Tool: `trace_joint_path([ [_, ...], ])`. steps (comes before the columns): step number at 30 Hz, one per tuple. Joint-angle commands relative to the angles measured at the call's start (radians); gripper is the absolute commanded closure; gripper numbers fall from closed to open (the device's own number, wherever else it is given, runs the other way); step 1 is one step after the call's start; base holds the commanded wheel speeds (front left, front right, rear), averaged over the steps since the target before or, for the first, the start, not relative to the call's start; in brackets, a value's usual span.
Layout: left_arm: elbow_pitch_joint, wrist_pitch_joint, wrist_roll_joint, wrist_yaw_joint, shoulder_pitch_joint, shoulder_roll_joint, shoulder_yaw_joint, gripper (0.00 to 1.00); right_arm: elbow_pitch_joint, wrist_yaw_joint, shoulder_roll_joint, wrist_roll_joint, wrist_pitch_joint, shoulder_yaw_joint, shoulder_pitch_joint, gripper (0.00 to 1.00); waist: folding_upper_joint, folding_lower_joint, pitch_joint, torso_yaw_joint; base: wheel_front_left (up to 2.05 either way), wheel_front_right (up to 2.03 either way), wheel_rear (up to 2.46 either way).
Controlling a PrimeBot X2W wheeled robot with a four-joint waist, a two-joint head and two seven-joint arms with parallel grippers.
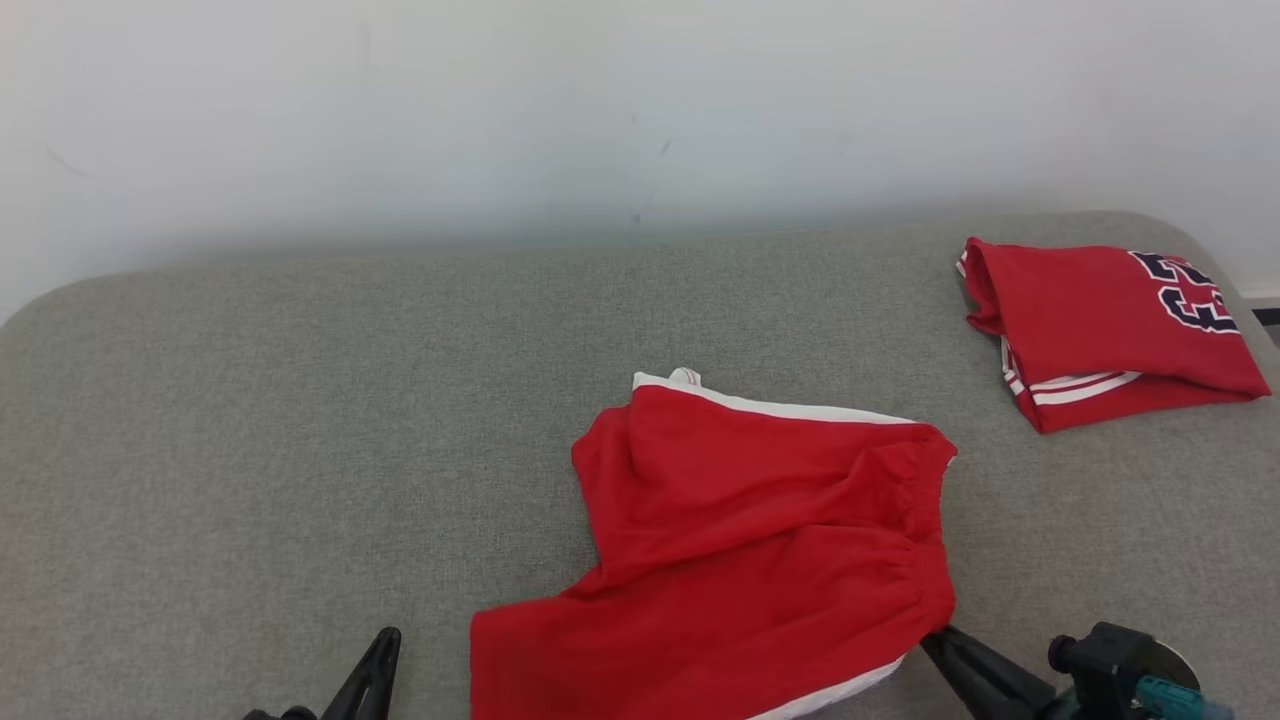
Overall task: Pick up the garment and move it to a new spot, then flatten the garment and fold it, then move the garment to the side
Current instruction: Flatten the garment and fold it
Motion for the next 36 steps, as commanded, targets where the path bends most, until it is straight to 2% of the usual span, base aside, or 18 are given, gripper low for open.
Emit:
trace_joint_path([
  [1, -0.01, -0.003, -0.005, 0.002, 0.022, -0.004, 0.013, 1.0, -0.013, -0.003, -0.005, 0.022, -0.004, -0.012, 0.013, 1.0, 0.0, 0.0, -0.006, -0.004, 0.0, 0.0, 0.0],
  [6, 0.023, -0.003, -0.013, 0.002, 0.053, -0.018, 0.001, 1.0, 0.011, -0.003, 0.009, 0.037, 0.031, -0.012, 0.028, 1.0, 0.0, 0.0, -0.011, -0.008, 0.0, 0.0, 0.0],
  [7, 0.037, -0.003, -0.016, 0.002, 0.062, -0.024, -0.008, 1.0, 0.025, -0.003, 0.017, 0.037, 0.04, -0.012, 0.031, 0.76, 0.0, 0.0, -0.012, -0.007, 0.0, 0.0, 0.0],
  [8, 0.052, -0.003, -0.015, 0.002, 0.071, -0.029, -0.019, 1.0, 0.041, -0.003, 0.023, 0.035, 0.049, -0.012, 0.034, 0.42, 0.0, 0.0, -0.012, -0.006, 0.0, 0.0, 0.0],
  [9, 0.063, -0.003, -0.017, 0.002, 0.075, -0.034, -0.024, 0.81, 0.05, -0.003, 0.029, 0.032, 0.052, -0.011, 0.035, 0.0, 0.0, 0.0, -0.012, -0.003, 0.0, 0.0, 0.0],
  [10, 0.063, -0.003, -0.017, 0.002, 0.075, -0.034, -0.024, 0.81, 0.05, -0.003, 0.029, 0.032, 0.052, -0.011, 0.035, 0.0, 0.0, 0.0, -0.012, -0.003, 0.0, 0.0, 0.0],
  [11, 0.071, -0.003, -0.02, 0.002, 0.076, -0.039, -0.03, 0.58, 0.06, -0.003, 0.031, 0.027, 0.053, -0.011, 0.037, 0.0, 0.0, 0.0, -0.011, -0.001, 0.0, 0.0, 0.0],
  [12, 0.076, -0.003, -0.023, 0.002, 0.082, -0.044, -0.037, 0.18, 0.069, -0.003, 0.031, 0.026, 0.054, -0.01, 0.042, 0.0, 0.0, 0.0, -0.011, 0.001, 0.0, 0.0, 0.0],
  [13, 0.087, -0.003, -0.029, 0.002, 0.091, -0.047, -0.047, 0.0, 0.075, -0.003, 0.031, 0.027, 0.053, -0.01, 0.049, 0.0, 0.0, 0.0, -0.009, 0.003, 0.0, 0.0, 0.0],
  [21, 0.129, -0.003, -0.089, 0.002, 0.126, -0.043, -0.181, 0.0, 0.12, -0.003, 0.02, 0.048, 0.043, -0.008, 0.067, 0.0, 0.0, 0.0, -0.003, 0.006, 0.0, 0.0, 0.0],
  [30, 0.184, -0.003, -0.148, 0.002, 0.107, -0.042, -0.244, 0.0, 0.158, -0.003, 0.019, 0.075, 0.03, 0.041, 0.045, 0.0, 0.0, 0.0, 0.002, 0.007, 0.0, 0.0, 0.0],
  [36, 0.227, -0.003, -0.142, 0.002, 0.069, -0.041, -0.261, 0.0, 0.177, -0.003, 0.019, 0.088, 0.021, 0.069, 0.027, 0.0, 0.0, 0.0, 0.004, 0.015, 0.0, 0.0, 0.0],
])
